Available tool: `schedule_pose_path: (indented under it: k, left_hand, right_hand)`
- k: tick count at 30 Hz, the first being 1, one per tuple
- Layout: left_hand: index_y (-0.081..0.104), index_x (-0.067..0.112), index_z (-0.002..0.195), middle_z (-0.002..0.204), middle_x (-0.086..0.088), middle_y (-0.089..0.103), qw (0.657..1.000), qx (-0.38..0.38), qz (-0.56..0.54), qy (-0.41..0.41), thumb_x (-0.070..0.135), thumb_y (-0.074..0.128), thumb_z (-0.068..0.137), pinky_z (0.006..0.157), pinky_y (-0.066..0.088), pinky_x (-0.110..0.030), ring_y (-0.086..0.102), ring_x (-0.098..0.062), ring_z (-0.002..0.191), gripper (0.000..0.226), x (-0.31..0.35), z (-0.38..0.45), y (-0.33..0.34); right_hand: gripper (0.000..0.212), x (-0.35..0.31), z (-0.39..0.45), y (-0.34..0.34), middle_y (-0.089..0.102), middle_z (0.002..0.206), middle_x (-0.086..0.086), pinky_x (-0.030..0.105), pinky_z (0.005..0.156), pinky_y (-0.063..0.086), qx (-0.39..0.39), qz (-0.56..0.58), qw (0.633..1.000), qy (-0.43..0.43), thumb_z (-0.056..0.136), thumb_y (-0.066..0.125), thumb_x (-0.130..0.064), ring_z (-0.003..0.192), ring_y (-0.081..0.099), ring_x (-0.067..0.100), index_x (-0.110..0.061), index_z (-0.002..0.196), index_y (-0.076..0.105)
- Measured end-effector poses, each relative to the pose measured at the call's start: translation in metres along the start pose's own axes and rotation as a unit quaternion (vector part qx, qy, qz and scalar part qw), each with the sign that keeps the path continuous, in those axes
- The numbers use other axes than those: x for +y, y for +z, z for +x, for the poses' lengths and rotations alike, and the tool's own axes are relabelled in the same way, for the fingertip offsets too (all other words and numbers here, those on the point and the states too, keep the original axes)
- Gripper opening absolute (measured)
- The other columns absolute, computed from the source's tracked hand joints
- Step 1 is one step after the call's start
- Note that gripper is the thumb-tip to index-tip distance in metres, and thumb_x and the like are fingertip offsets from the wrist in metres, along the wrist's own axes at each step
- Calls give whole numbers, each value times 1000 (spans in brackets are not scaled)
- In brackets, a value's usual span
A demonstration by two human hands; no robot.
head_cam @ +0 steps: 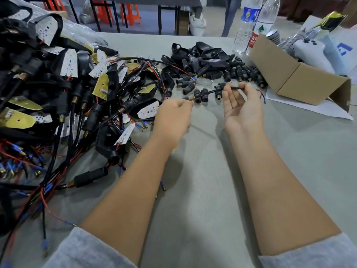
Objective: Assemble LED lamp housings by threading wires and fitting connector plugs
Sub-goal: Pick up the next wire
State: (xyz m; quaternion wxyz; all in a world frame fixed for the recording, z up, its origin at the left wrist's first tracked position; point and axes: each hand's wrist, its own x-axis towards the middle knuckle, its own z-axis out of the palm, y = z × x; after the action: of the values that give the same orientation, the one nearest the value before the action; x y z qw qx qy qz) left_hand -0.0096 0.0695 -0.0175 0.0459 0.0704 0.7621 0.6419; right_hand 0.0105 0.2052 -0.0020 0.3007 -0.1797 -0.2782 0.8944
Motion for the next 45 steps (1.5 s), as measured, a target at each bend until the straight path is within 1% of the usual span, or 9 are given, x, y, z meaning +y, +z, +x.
schedule_pose_path:
  k: [3, 9, 15, 20, 23, 27, 36, 40, 45]
  left_hand:
    - [67, 22, 74, 68, 0, 55, 998, 36, -44, -25, 14, 54, 90, 83, 56, -43, 53, -16, 69, 22, 2, 4, -6]
    - [66, 12, 92, 109, -11, 67, 965, 54, -253, -50, 8, 46, 100, 89, 56, -25, 65, -21, 109, 22, 9, 7, -9]
    - [63, 13, 102, 108, -8, 70, 879, -58, -472, -29, 16, 40, 105, 96, 52, -32, 66, -19, 104, 24, 15, 5, -10]
    - [54, 13, 80, 124, -17, 65, 797, -84, -594, -71, 25, 38, 105, 102, 47, -40, 60, -29, 120, 31, 18, 2, -13]
    - [52, 11, 99, 129, -16, 62, 770, -85, -629, -70, 29, 35, 106, 106, 44, -41, 57, -27, 124, 26, 16, 3, -15]
    - [64, 11, 99, 110, 1, 72, 793, -59, -602, -66, 36, 29, 107, 107, 41, -40, 56, -20, 125, 44, 16, 5, -15]
    - [54, 17, 87, 69, 1, 55, 752, -17, -651, -99, 40, 28, 107, 88, 51, -38, 57, -16, 62, 40, 19, 11, -30]
    - [54, 18, 89, 60, 7, 43, 814, -64, -567, -104, 40, 22, 107, 44, 33, -16, 37, -7, 47, 42, 20, 12, -35]
    - [49, 20, 88, 54, 9, 38, 892, -120, -414, -137, 44, 32, 104, 31, 16, -13, 28, -2, 39, 34, 17, 14, -43]
  right_hand:
    - [19, 2, -1, 0, 69, 65, 12, 22, 52, 53, 2, -33, 999, -26, 98, 52, -11, 54, 67, 16, -8, 80, 56]
    - [23, 7, -1, 1, 67, 60, 11, 24, 52, 55, 22, -72, 995, -66, 101, 47, -8, 55, 69, 18, -5, 79, 53]
    - [21, 6, -1, -1, 64, 48, 7, 22, 49, 55, 66, -38, 997, -22, 100, 44, -1, 46, 66, 13, -2, 80, 49]
    - [21, 6, 0, 1, 60, 43, 5, 20, 44, 52, 62, -50, 997, 7, 98, 44, 3, 41, 63, 11, -1, 78, 48]
    - [17, 9, 0, 2, 61, 54, 12, 21, 44, 52, 54, -64, 996, 3, 98, 44, 3, 42, 63, 13, -2, 82, 47]
    - [16, 11, 1, 0, 59, 69, 15, 22, 45, 53, 37, -125, 991, -10, 98, 44, 2, 43, 63, 14, -6, 85, 47]
    - [15, 8, 0, -2, 62, 77, 12, 24, 51, 52, -72, -235, 969, -8, 95, 46, 0, 51, 59, 16, -9, 95, 57]
    - [23, 10, 4, -3, 61, 79, 10, 23, 45, 49, -15, -246, 969, -10, 95, 51, -8, 49, 58, 15, -8, 117, 49]
    - [42, 4, 5, -1, 65, 83, 4, 26, 55, 48, -63, -250, 965, -45, 90, 56, -39, 61, 60, 15, -13, 122, 53]
